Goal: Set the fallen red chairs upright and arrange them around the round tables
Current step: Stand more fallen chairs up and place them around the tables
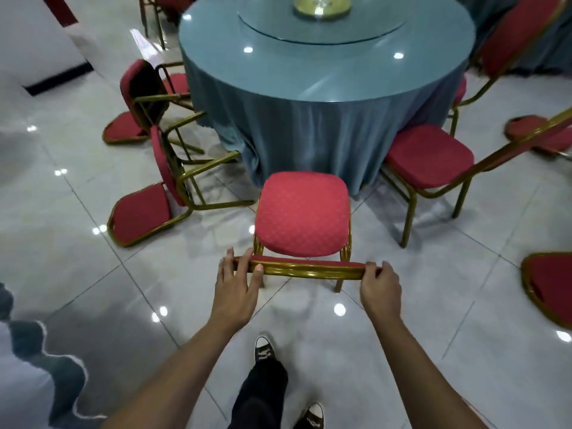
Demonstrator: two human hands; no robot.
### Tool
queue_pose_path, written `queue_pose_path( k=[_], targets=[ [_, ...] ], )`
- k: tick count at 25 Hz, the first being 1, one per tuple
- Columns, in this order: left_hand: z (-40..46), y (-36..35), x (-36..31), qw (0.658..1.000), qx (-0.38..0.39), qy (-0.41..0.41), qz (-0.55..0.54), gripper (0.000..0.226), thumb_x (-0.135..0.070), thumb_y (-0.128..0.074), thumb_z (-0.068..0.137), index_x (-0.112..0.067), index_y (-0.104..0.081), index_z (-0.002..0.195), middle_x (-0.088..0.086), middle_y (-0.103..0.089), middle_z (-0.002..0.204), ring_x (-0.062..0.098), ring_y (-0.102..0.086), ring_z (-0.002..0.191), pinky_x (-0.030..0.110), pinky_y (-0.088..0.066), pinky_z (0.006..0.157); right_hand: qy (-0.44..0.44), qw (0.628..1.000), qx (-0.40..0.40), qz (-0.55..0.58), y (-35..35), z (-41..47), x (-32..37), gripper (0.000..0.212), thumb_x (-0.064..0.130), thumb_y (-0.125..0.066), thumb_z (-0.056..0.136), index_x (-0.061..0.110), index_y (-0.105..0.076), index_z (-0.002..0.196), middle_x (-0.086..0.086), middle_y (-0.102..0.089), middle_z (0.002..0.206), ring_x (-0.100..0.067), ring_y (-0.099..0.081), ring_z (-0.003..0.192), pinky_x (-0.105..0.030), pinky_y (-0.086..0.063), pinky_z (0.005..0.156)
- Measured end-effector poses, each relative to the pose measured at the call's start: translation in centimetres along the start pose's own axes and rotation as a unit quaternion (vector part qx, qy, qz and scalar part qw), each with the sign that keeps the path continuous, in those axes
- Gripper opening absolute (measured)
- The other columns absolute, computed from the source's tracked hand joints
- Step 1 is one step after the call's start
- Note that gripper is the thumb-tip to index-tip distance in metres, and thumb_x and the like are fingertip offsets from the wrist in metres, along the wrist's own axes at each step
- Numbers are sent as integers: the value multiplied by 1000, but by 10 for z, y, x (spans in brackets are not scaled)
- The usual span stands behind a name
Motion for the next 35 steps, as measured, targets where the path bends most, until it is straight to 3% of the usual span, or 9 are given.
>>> queue_pose_path(
  k=[5,9,15,19,21,23,26,30,35],
  targets=[
    [96,19,-31,998,54,0,-14,64,-69,-14,94,-52,-2,154,4,15,167,32,14,153,50,0,123,50,999,21,-4,-14,53,63,71,62,-24,101,13,-33,151,-19,-41,151,-39,-40,139,-53,-34,112],
    [156,20,-43,998,51,-24,16,62,-74,-8,92,-59,6,151,10,13,167,34,14,153,50,3,123,48,999,3,4,-23,91,104,59,47,-24,106,7,-36,148,-24,-43,147,-42,-41,136,-50,-35,109],
    [204,19,-59,995,101,-17,5,59,-72,-14,95,-60,3,150,8,18,166,38,17,151,52,4,121,14,1000,9,11,-31,126,131,63,45,-19,108,7,-17,158,-21,-23,162,-37,-23,149,-49,-21,120],
    [239,24,-74,993,115,-2,-6,62,-73,-13,94,-59,4,151,6,19,166,40,16,151,53,2,122,9,999,7,-52,-33,161,148,62,47,-19,106,2,-34,147,-26,-43,147,-42,-41,136,-54,-35,112],
    [245,26,-72,991,132,1,16,62,-74,-15,94,-57,-2,152,6,11,168,41,11,152,54,-2,122,31,993,-16,-111,-32,161,159,49,38,-23,106,3,-51,124,-25,-58,124,-41,-54,115,-51,-44,97],
    [249,35,-73,988,145,-11,61,58,-69,-22,98,-50,-22,152,6,-15,166,40,-10,151,55,-16,119,78,984,-46,-154,-27,149,173,37,31,-28,105,8,-56,106,-17,-62,108,-33,-55,101,-47,-46,90],
    [252,60,-79,989,118,-55,75,39,-48,-40,103,-36,-49,138,0,-54,137,24,-49,125,46,-43,107,155,971,-65,-172,-29,123,197,29,28,-35,104,14,-60,108,-6,-58,107,-24,-52,104,-46,-45,96],
    [241,93,-78,989,110,-85,53,24,-32,-46,102,-33,-59,123,-9,-59,121,11,-55,112,37,-51,98,295,944,-18,-146,-70,92,251,18,27,-42,101,23,-60,102,5,-58,97,-15,-52,90,-40,-47,87],
    [230,160,-43,996,40,-69,45,29,-29,-45,103,-25,-60,128,-6,-59,131,14,-50,123,34,-41,106,355,923,85,-123,-138,56,325,30,26,-52,99,23,-55,129,4,-57,116,-18,-54,104,-37,-40,93]
  ],
)
Point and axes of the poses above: each hand's wrist, its own z-axis towards the middle knuckle, its own y-axis out of the back of the hand, x = y × z, the point moved 6 cm from there along z, towards the middle knuckle
